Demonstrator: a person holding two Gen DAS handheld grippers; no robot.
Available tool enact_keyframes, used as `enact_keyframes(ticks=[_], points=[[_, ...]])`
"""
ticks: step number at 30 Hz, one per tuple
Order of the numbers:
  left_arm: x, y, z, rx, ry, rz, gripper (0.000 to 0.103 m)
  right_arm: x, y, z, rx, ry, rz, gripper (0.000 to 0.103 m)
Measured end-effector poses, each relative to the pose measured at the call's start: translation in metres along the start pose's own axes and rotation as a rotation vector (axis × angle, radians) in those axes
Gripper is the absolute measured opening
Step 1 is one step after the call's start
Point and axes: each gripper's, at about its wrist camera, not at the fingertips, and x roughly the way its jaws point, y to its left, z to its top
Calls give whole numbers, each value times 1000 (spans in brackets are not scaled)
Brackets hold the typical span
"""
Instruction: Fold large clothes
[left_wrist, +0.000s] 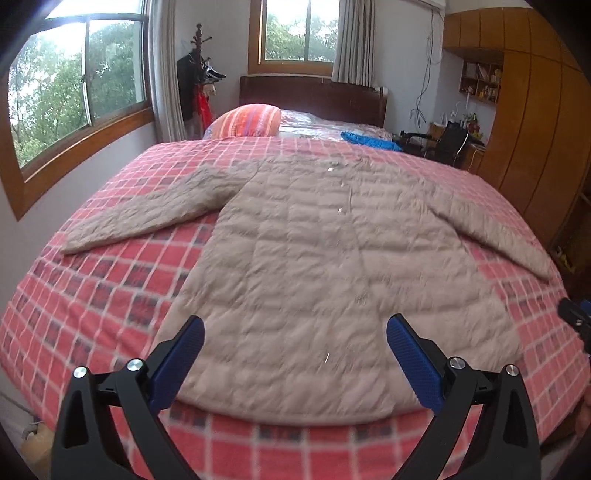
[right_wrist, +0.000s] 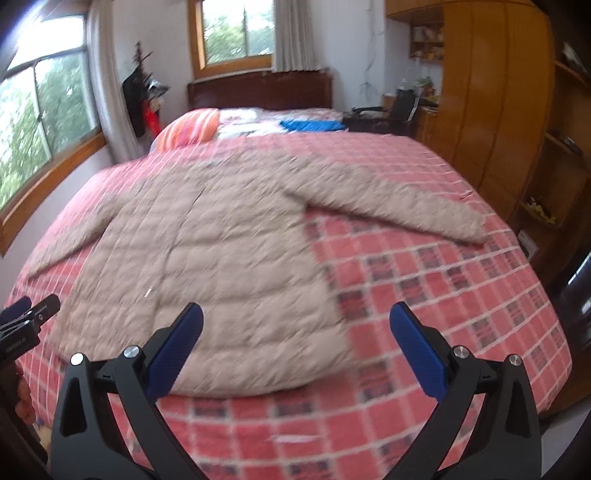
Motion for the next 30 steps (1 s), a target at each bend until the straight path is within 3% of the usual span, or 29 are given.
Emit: enact_keyframes(ticks=[5, 10, 15, 21, 26, 30], points=[[41, -45, 53, 110, 1, -44, 99, 25, -69, 41, 55, -44, -71, 100], [107, -102, 106, 112, 193, -161, 99, 66, -145, 70, 153, 13, -142, 100], [162, -173, 140, 150, 295, -258, 99, 105, -228, 95, 258, 80, -245, 100], [208, -245, 164, 157, 373, -368, 99, 151, -314, 106, 381, 199, -248, 100], [243, -286, 171, 125, 449, -453, 98, 184, -346, 106, 416, 275, -221, 100], [270, -304, 173, 107, 495, -454, 96, 208, -355, 106, 427, 305, -182, 100]])
